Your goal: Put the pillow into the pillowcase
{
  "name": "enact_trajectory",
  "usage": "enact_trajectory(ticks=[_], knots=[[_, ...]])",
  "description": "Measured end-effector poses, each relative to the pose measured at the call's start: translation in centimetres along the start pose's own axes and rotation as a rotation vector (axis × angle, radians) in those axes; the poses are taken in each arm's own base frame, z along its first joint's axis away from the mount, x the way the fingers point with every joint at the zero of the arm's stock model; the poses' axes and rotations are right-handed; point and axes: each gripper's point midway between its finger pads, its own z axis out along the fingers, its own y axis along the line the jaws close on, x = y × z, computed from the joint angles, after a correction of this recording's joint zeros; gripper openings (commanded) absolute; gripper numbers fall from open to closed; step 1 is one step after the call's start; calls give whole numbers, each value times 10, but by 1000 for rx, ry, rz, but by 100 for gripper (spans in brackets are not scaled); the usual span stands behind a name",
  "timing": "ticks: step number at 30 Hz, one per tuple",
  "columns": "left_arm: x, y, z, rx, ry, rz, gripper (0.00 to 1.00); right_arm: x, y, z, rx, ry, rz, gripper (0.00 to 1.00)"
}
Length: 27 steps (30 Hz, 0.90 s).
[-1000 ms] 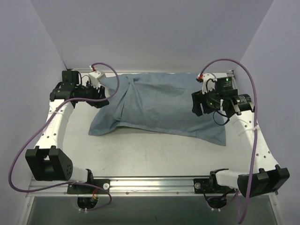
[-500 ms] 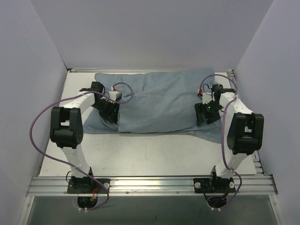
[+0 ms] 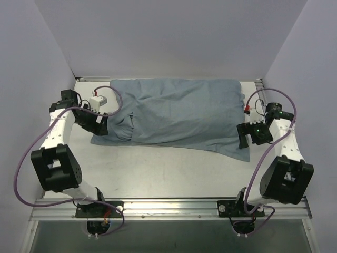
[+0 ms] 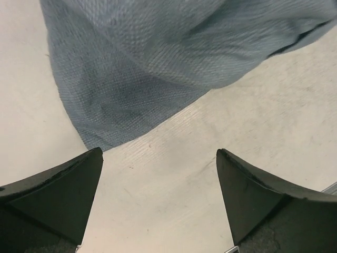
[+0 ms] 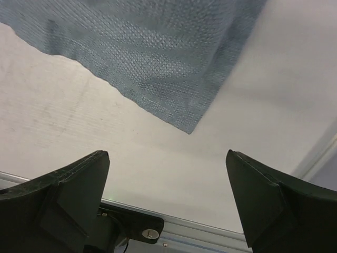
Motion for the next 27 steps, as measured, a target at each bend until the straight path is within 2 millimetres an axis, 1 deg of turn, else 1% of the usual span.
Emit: enact_trajectory(ticks=[2,5,7,9,10,12,13,14,15,16,17,19,20,22,24,26,27], knots=[[20,9,19,24,77,-22,97,17,2,23,-39,84,20,100],[48,20,46,43,173,-47,97,36,1,54,-70,172,51,100],[63,26,55,42,223,-57,97,42,-3,69,-61,208,73,100],[70,33,64,32,252,-53,97,42,-9,80,-37,226,88,95],[72,36,68,24,258,-50,95,42,-11,85,-24,234,97,87],[74,42,77,8,269,-40,90,42,-13,94,-10,248,107,74],[75,43,82,2,277,-34,80,41,-13,99,-8,257,108,54],[76,45,86,-5,285,-29,74,41,-11,102,-6,265,101,43],[79,45,91,-11,296,-22,65,40,-11,104,3,276,96,33],[81,48,94,-23,310,-13,45,38,-10,105,3,276,99,9],[79,50,96,-42,313,-13,30,36,-10,105,1,275,100,0],[77,55,99,-61,311,-10,8,33,-6,104,-20,267,118,0],[76,55,99,-64,307,-17,0,31,-4,101,-35,263,128,0],[75,53,98,-50,291,-37,0,25,-2,94,-70,238,152,0],[73,47,94,-14,261,-84,0,14,-2,78,-104,177,187,0],[64,41,79,13,213,-147,0,-10,-4,48,-132,51,231,0],[53,40,67,19,169,-174,0,-25,-8,26,-137,-29,257,0]])
